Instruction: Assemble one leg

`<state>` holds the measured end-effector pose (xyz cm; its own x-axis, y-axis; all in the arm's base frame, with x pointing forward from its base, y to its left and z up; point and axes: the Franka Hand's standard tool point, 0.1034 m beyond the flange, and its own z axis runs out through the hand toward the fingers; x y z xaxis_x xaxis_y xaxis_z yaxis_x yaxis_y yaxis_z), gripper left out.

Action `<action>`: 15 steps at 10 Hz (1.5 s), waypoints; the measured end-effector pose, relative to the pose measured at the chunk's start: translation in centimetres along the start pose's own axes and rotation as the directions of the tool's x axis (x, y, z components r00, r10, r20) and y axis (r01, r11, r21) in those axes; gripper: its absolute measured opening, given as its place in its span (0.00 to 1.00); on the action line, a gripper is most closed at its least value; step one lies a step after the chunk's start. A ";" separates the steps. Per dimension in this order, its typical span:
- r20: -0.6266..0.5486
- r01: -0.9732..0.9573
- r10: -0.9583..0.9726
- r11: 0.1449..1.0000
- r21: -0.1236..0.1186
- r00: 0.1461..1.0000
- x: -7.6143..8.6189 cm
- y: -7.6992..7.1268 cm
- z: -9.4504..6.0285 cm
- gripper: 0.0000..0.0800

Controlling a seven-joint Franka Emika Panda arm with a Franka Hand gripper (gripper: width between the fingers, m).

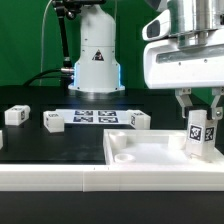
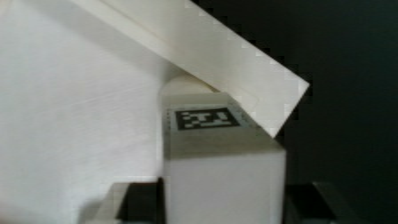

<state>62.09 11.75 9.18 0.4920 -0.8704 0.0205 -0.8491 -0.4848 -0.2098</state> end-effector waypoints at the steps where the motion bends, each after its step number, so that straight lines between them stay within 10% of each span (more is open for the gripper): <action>1: 0.008 -0.031 0.031 1.000 0.005 0.999 0.1 0.1 0.0 0.38; 5: 0.019 0.100 -0.100 0.995 -0.003 0.995 -0.5 -0.1 0.5 0.77; 15: 0.042 0.879 -0.879 0.473 -0.059 0.475 -1.9 -0.2 0.7 0.81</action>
Offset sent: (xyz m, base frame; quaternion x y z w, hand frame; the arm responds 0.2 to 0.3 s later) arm 0.0117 0.0094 -0.0064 -0.0197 -0.0267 -0.1673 0.9853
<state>61.47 13.58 8.50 0.9880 0.0160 0.1534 0.0198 -0.9995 -0.0238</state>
